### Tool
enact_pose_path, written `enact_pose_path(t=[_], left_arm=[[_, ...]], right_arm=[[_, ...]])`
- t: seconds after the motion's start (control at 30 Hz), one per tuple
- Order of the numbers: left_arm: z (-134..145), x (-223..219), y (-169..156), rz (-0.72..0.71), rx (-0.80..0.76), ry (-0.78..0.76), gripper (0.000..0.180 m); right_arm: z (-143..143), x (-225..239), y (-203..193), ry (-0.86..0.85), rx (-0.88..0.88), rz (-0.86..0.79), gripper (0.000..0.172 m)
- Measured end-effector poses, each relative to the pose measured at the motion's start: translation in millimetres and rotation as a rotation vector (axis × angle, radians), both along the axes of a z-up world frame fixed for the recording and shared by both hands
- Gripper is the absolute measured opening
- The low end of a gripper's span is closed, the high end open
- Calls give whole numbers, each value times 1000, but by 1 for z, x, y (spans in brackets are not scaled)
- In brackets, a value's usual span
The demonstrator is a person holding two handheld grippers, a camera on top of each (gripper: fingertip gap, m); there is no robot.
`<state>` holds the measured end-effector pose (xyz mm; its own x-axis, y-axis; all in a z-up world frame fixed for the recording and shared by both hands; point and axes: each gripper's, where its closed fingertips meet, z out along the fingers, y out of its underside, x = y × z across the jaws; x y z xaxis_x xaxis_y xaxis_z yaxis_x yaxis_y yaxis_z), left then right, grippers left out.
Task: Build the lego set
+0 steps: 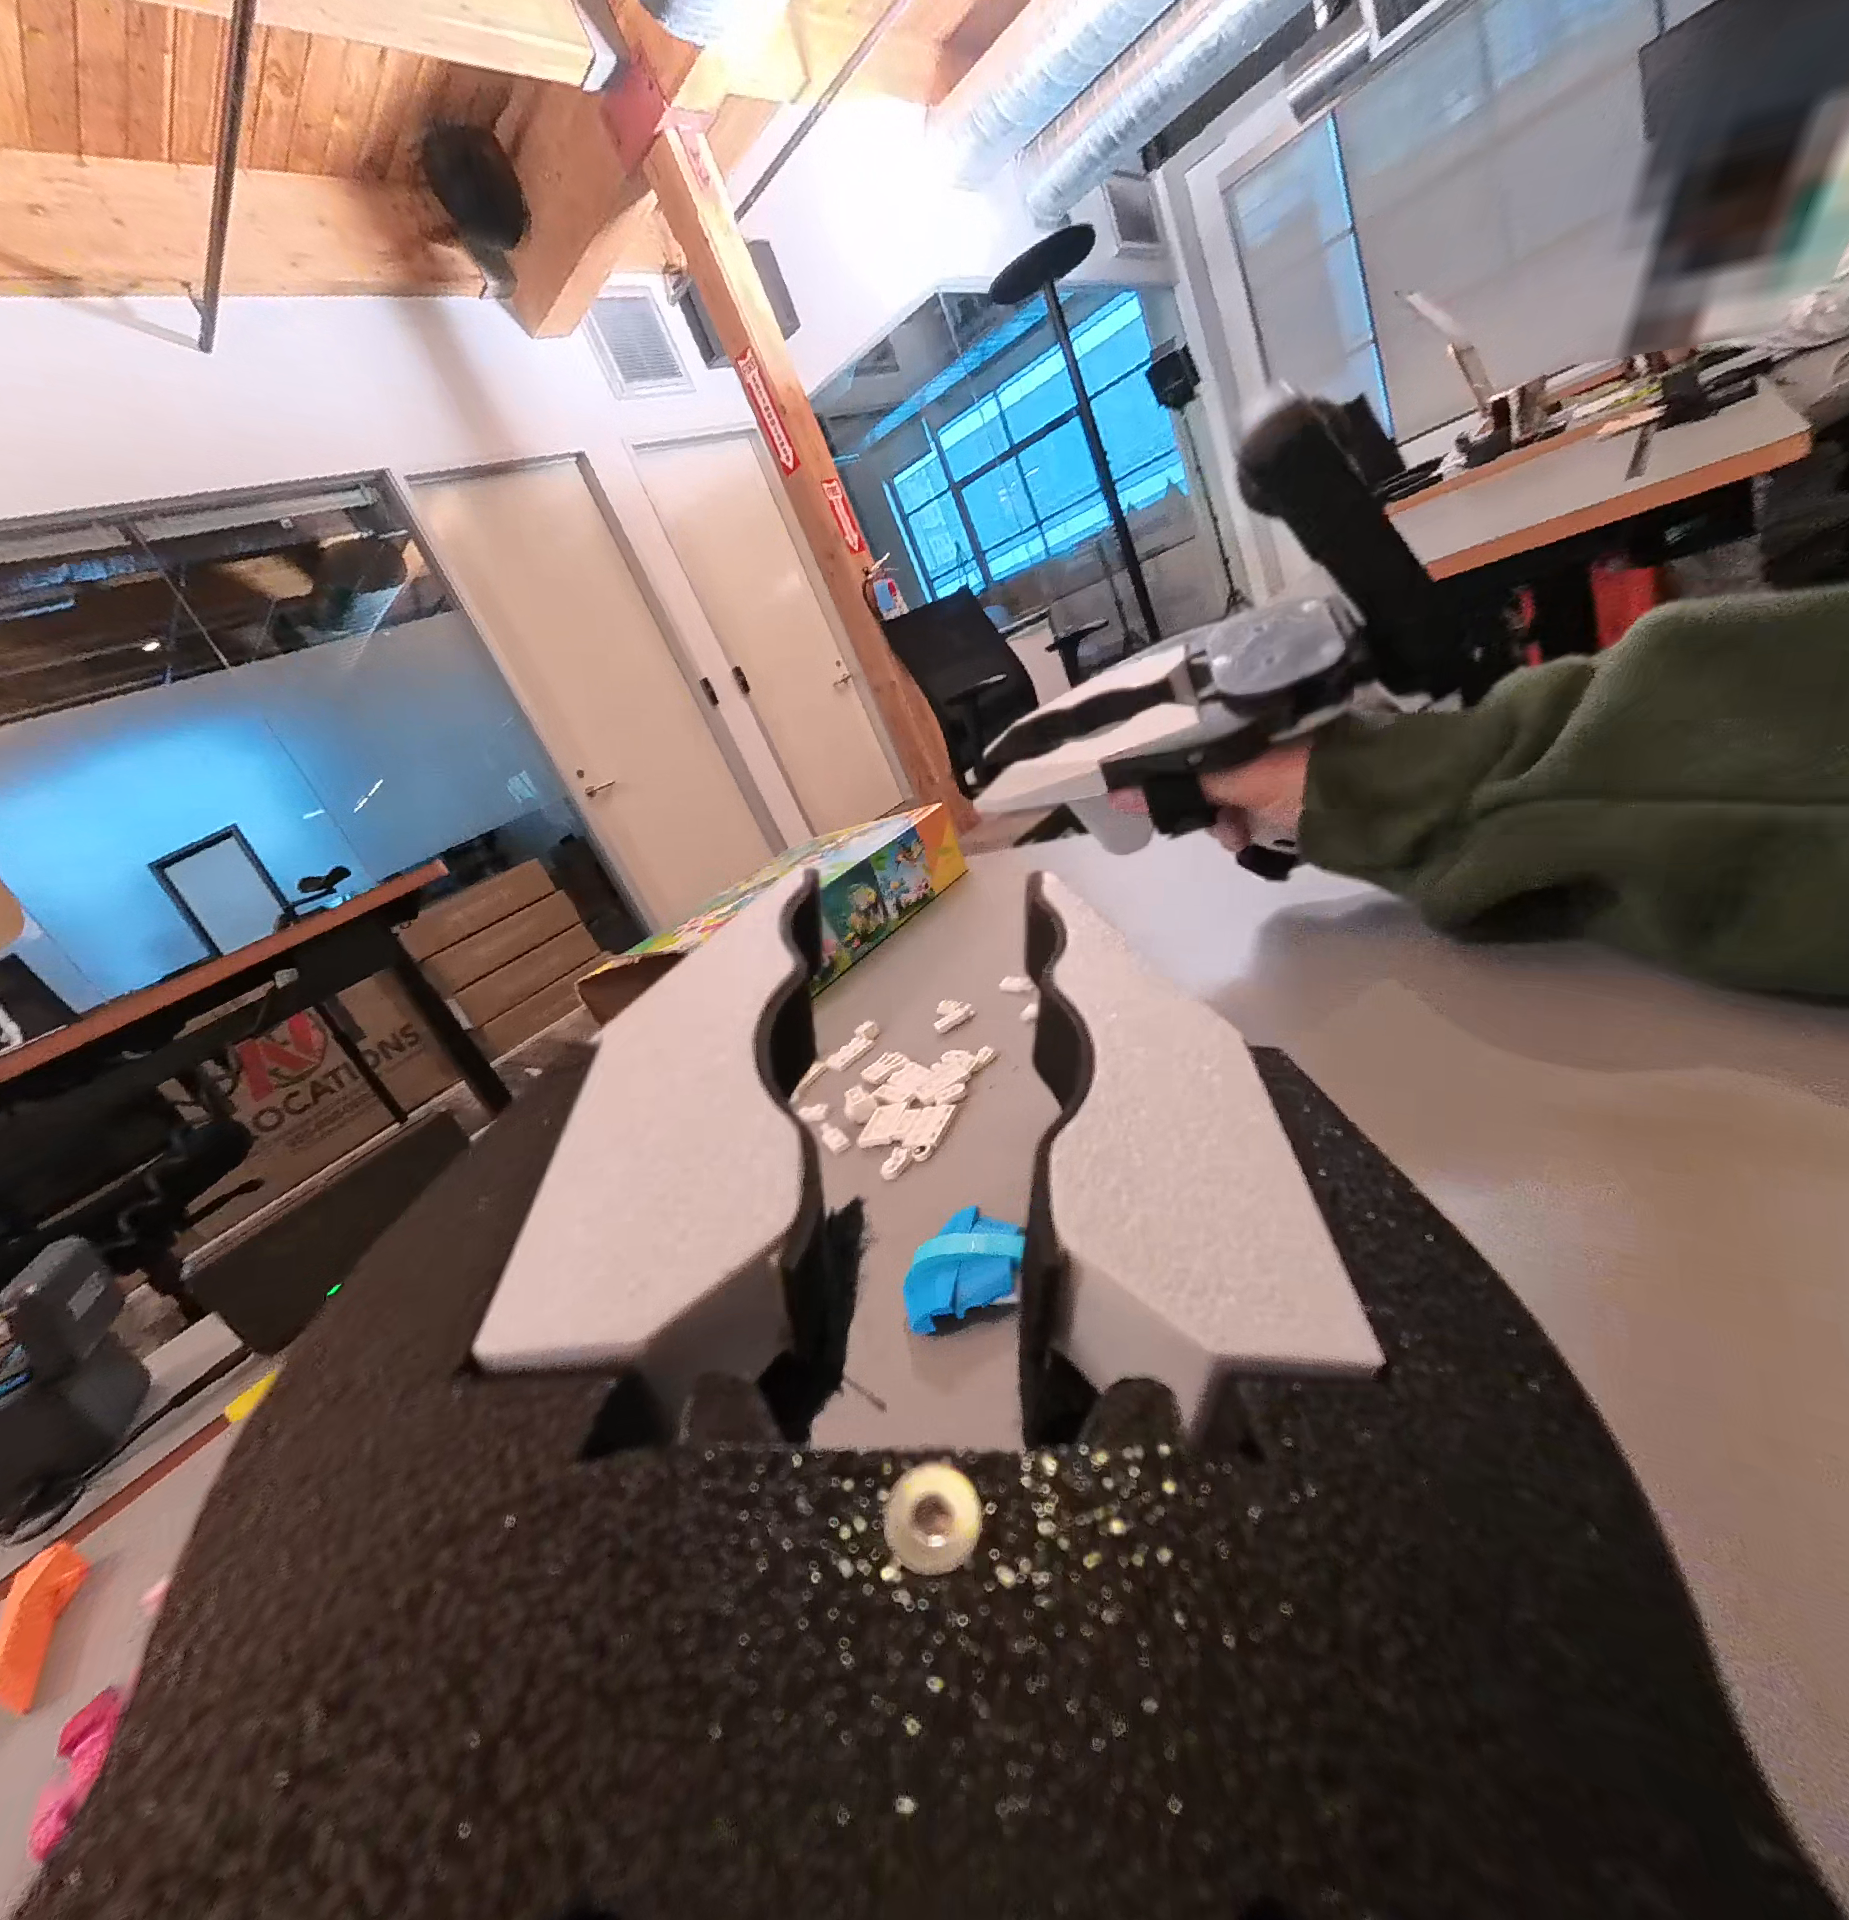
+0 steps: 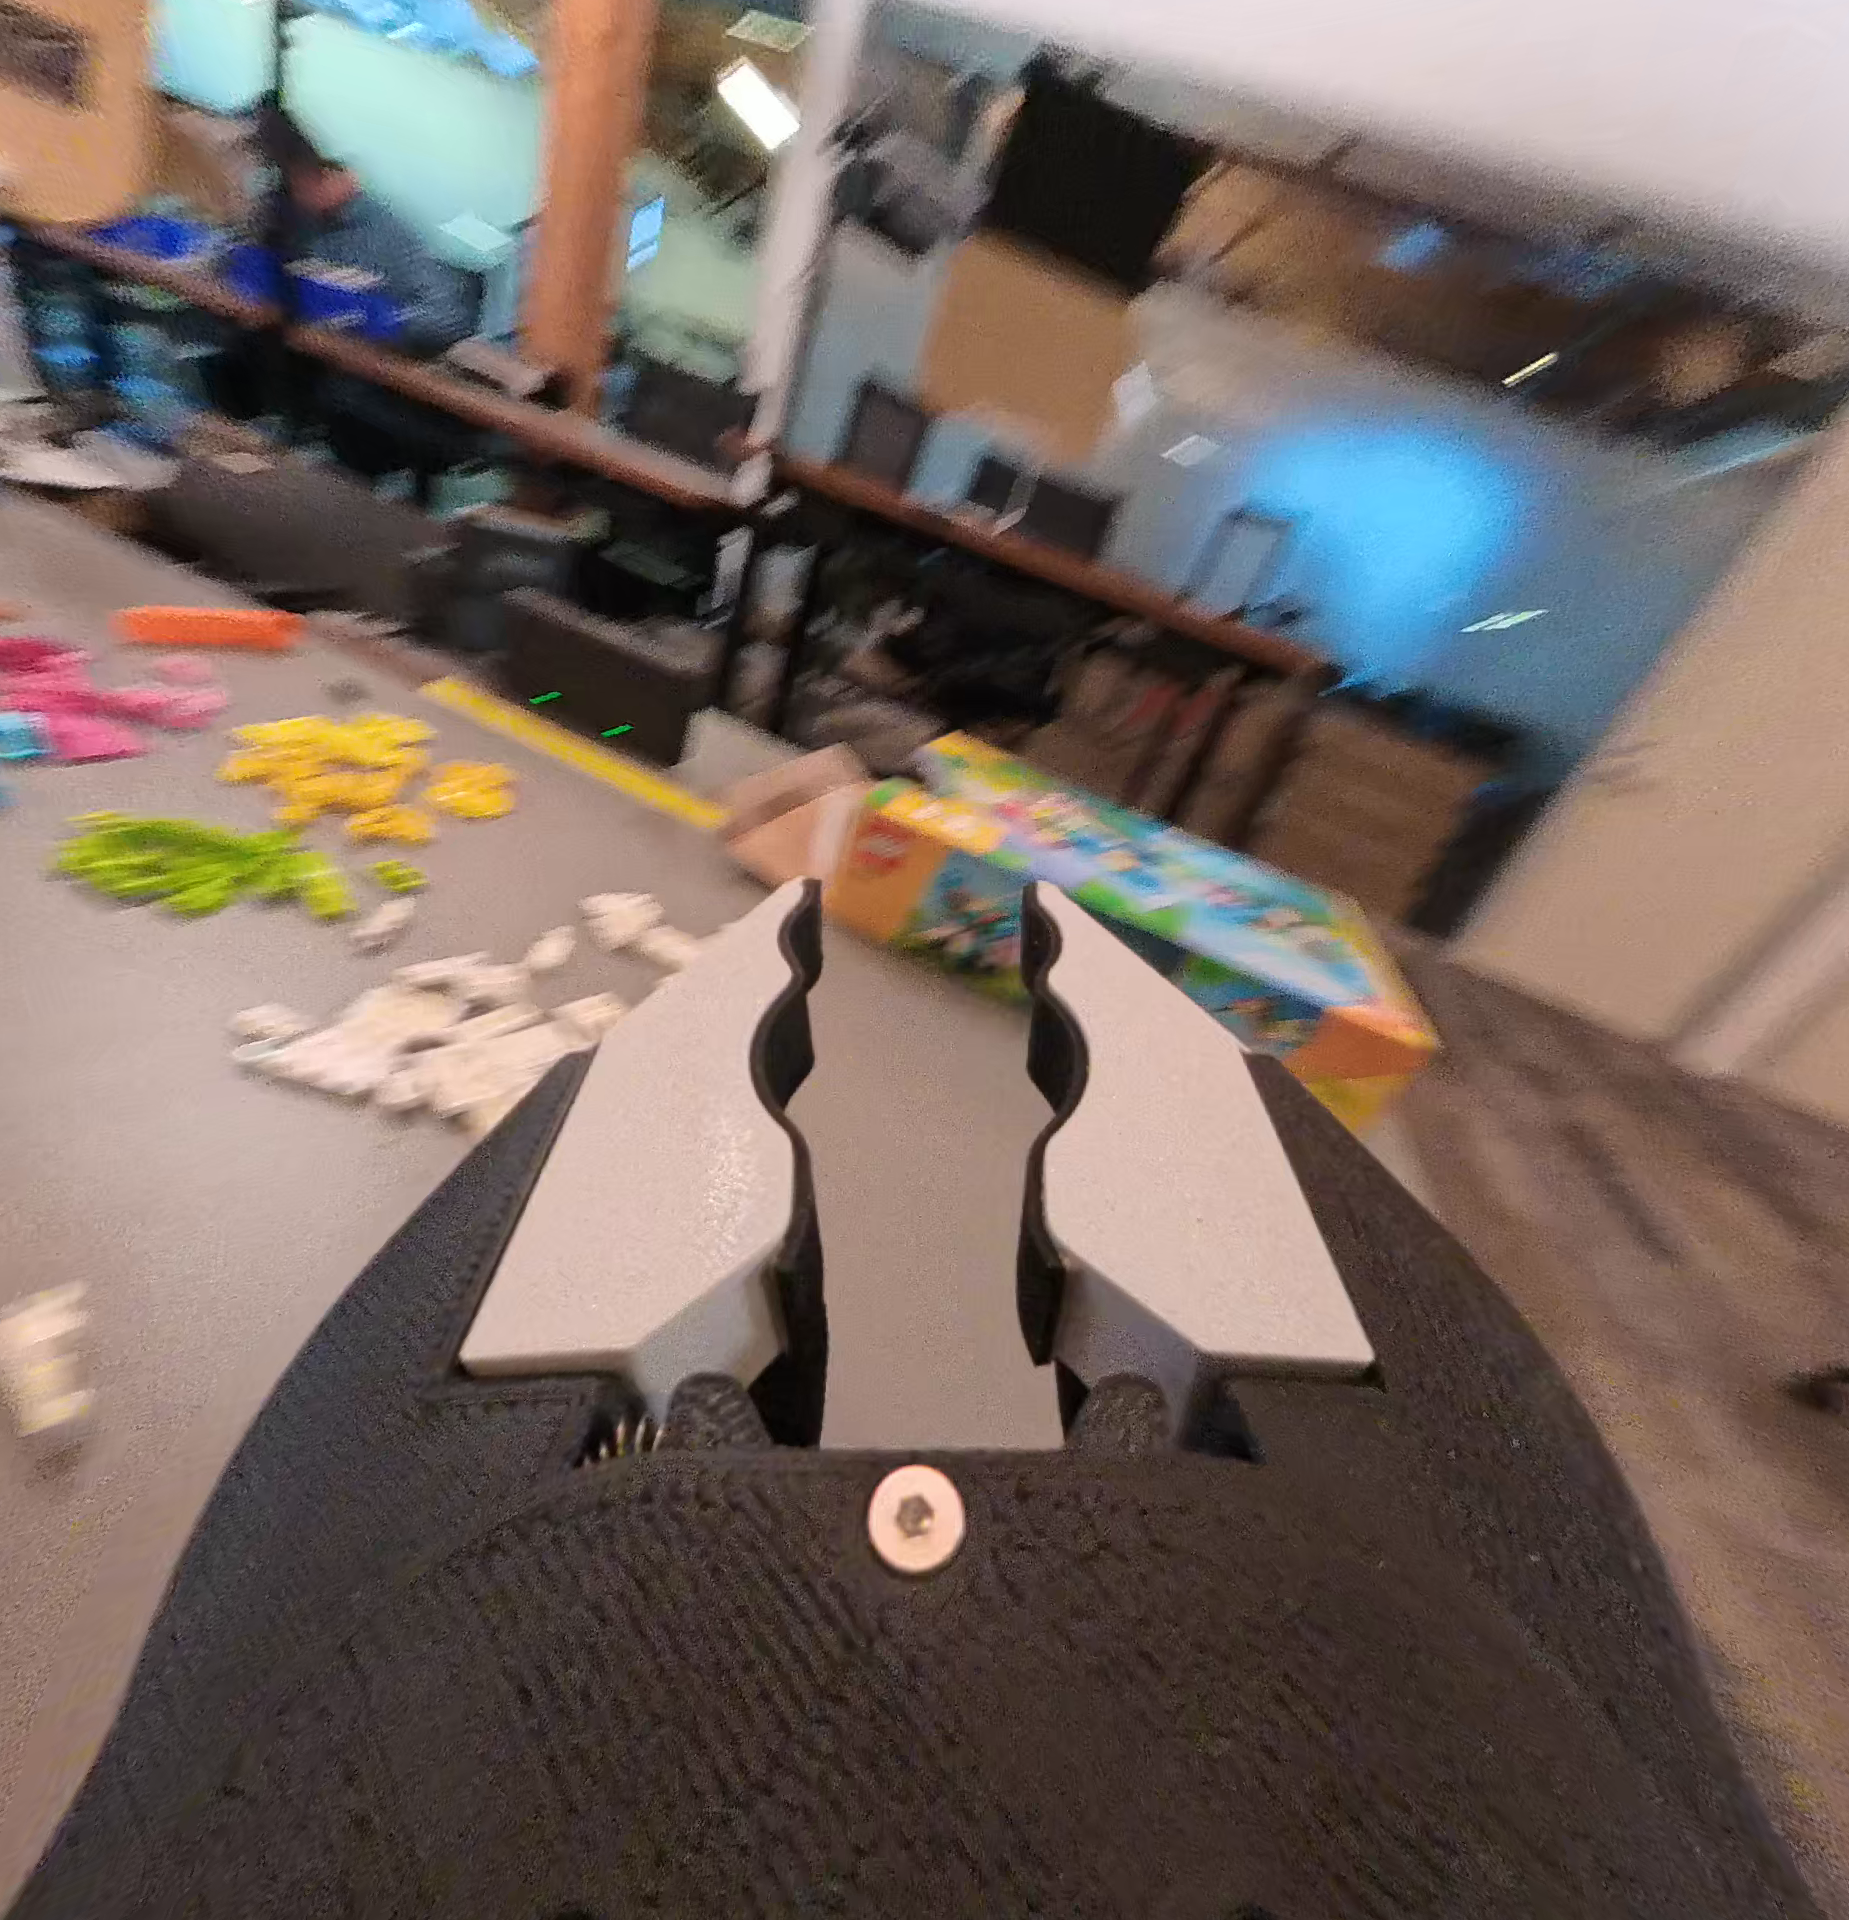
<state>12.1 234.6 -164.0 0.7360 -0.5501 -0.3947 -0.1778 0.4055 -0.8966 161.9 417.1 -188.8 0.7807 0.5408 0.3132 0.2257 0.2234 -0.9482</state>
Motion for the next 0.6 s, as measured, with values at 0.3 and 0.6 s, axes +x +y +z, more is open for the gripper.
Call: enact_pose_path(t=[0.3,0.6], left_arm=[[7,-1,-4,-19,32,-29,35],[5,-3,-2,-27,13,-48,33]], right_arm=[[6,42,21,-15,130,-259,40],[9,53,39,-51,171,-371,36]])
